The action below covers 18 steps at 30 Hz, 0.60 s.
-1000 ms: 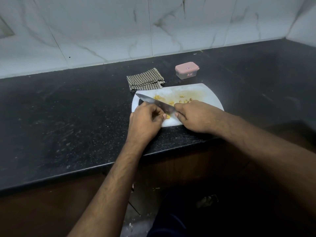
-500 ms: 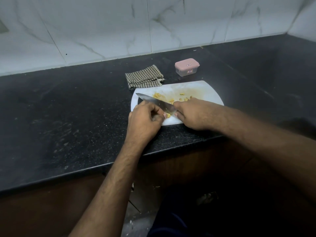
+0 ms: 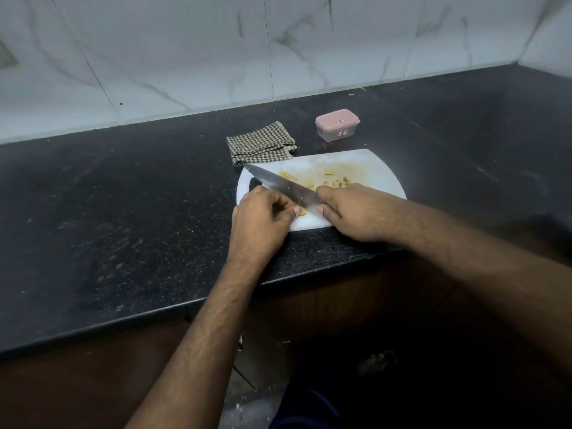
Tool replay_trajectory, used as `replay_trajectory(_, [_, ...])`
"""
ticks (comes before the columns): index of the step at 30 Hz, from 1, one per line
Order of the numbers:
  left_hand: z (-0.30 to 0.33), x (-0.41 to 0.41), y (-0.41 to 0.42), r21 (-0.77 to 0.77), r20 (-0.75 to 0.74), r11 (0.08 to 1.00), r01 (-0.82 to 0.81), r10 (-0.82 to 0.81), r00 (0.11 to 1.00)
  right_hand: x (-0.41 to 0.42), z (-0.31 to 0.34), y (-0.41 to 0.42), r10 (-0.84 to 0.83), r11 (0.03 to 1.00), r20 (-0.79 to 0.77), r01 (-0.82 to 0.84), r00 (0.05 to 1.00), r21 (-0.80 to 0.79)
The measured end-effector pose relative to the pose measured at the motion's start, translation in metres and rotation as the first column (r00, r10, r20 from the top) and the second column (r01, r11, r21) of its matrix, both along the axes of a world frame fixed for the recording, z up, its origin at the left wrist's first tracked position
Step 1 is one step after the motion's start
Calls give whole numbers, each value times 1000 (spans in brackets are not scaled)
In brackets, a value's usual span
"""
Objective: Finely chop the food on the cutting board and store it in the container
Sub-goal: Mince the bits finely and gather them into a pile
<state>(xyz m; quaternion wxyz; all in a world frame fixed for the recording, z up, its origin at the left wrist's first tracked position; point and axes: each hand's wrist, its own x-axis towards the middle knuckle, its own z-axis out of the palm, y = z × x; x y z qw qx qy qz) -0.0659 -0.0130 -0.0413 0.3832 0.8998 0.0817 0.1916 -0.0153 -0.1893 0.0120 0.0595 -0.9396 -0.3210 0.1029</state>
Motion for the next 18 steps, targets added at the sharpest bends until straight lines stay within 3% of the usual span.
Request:
replay_trajectory(11, [-4,3,1,-6,-3,1000,-7,7,1000,6,-2,10,34,995,52,-29,998,-92])
replay_trajectory(18, [-2,1,1,-26,-20,1000,-15,14,1000,5,2,16,6,996,-31,-9,1000,-94])
